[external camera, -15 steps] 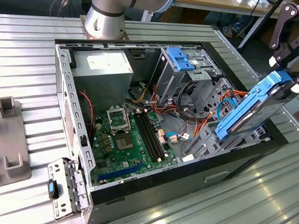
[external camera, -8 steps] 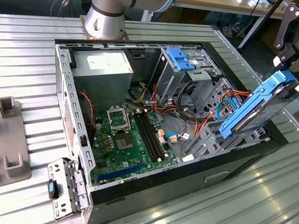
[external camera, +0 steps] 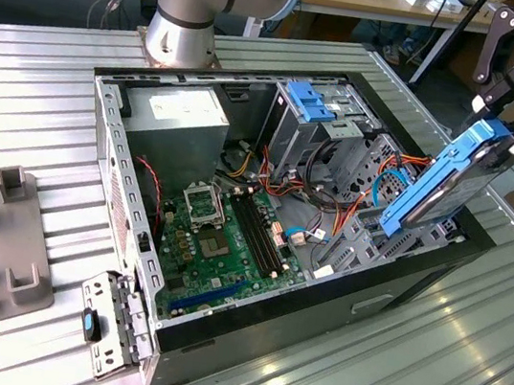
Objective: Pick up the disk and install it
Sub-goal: 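Pick up the disk, then insert the disk into the insertion slot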
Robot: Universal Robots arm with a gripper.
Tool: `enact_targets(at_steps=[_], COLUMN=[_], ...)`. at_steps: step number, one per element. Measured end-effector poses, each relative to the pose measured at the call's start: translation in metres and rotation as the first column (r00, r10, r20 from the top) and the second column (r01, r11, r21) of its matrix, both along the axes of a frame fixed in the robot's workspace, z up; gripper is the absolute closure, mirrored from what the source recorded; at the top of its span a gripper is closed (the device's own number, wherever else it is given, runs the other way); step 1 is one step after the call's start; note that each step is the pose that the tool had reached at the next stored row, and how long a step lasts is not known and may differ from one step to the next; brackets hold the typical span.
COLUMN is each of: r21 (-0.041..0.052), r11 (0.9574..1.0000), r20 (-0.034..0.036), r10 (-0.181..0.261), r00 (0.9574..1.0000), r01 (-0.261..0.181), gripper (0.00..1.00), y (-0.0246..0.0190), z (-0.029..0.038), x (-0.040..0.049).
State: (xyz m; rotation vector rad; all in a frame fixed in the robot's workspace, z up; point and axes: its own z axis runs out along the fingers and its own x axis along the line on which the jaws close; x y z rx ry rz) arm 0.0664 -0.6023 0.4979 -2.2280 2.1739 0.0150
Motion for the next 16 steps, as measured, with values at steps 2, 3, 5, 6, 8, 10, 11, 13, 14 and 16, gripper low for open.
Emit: enact_targets(at_steps=[2, 3, 5, 6, 8, 10, 11, 13, 14, 16], r21=[0.0000, 0.0001, 0.0000, 0.0001, 0.0001, 0.0002, 0.0001, 0.0001, 0.0000, -0.0001], r11=[1.0000, 1.0000, 1.0000, 1.0000, 1.0000, 1.0000, 1.0000, 1.0000, 1.0000, 1.0000], r20=[0.0001, 0.0001, 0.0001, 0.0001, 0.0000, 0.0000, 0.0000, 0.0000, 0.0000, 0.0000], r10=[0.000, 0.000, 0.000, 0.000, 0.000, 0.000, 0.000, 0.000, 0.000, 0.000], r00=[1.0000, 1.0000, 1.0000, 1.0000, 1.0000, 1.0000, 1.0000, 1.0000, 1.0000, 1.0000], r01=[0.000, 0.000, 0.000, 0.000, 0.000, 0.000, 0.000, 0.000, 0.000, 0.000], gripper=[0.63, 0.63, 0.63, 0.63, 0.63, 0.63, 0.63, 0.63, 0.63, 0.63], y=[0.0031, 0.0041, 0.0069, 0.0082, 0.0123, 0.0135, 0.0135, 0.0136, 0.0137, 0.0137], z=[-0.0002, -0.0003, -0.0008, -0.0012, -0.0028, -0.0032, -0.0032, -0.0032, -0.0034, -0.0037], x=[0.0001, 0.0000, 0.0001, 0.0003, 0.0026, 0.0033, 0.0033, 0.0035, 0.0050, 0.0075])
